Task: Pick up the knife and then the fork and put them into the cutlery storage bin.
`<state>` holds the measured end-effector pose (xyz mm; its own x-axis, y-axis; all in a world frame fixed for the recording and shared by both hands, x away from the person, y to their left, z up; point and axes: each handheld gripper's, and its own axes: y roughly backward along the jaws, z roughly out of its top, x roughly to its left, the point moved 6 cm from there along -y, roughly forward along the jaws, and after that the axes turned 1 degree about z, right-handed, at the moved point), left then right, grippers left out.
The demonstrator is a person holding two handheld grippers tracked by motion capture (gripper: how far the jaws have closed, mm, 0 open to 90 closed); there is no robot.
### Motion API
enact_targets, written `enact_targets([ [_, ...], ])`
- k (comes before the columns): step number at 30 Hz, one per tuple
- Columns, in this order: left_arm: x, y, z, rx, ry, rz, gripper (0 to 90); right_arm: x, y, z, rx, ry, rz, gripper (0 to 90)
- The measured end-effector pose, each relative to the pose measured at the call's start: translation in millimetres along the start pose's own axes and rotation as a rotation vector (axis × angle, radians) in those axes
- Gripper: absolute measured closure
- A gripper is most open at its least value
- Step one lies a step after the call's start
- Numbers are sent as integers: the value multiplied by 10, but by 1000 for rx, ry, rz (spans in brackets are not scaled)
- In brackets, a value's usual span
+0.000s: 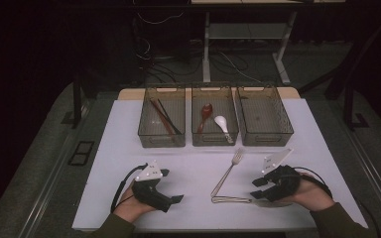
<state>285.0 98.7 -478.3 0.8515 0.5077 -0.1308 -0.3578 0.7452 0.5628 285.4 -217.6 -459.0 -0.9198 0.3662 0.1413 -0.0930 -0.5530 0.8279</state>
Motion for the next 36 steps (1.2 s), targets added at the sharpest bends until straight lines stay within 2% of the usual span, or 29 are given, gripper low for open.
enact_targets([
  [7, 1, -2, 1, -1, 3, -1, 0, 80, -128, 195, 76, 122, 13, 522],
  [12, -3, -9, -4, 2, 2, -4, 0, 89, -228, 266, 162, 169, 20, 529],
  [15, -1, -9, -4, 2, 3, -5, 0, 130, -294, 292, 213, 203, 31, 557],
  [21, -4, -11, -5, 1, 3, -6, 0, 183, -395, 312, 319, 275, 26, 647],
  [25, 1, -13, -9, 4, 3, -6, 0, 197, -409, 291, 360, 286, 32, 685],
  [28, -3, -16, -9, 4, 1, -7, 0, 201, -418, 282, 373, 289, 35, 702],
  [29, -3, -17, -9, 4, 1, -7, 0, 187, -429, 283, 374, 305, 35, 711],
  [30, -3, -17, -10, 6, 0, -7, 0, 200, -428, 278, 387, 292, 35, 719],
  [34, -2, -18, -10, 7, 1, -6, 0, 210, -437, 291, 405, 303, 31, 744],
  [36, -2, -19, -10, 7, 1, -6, 0, 223, -447, 299, 418, 319, 23, 757],
])
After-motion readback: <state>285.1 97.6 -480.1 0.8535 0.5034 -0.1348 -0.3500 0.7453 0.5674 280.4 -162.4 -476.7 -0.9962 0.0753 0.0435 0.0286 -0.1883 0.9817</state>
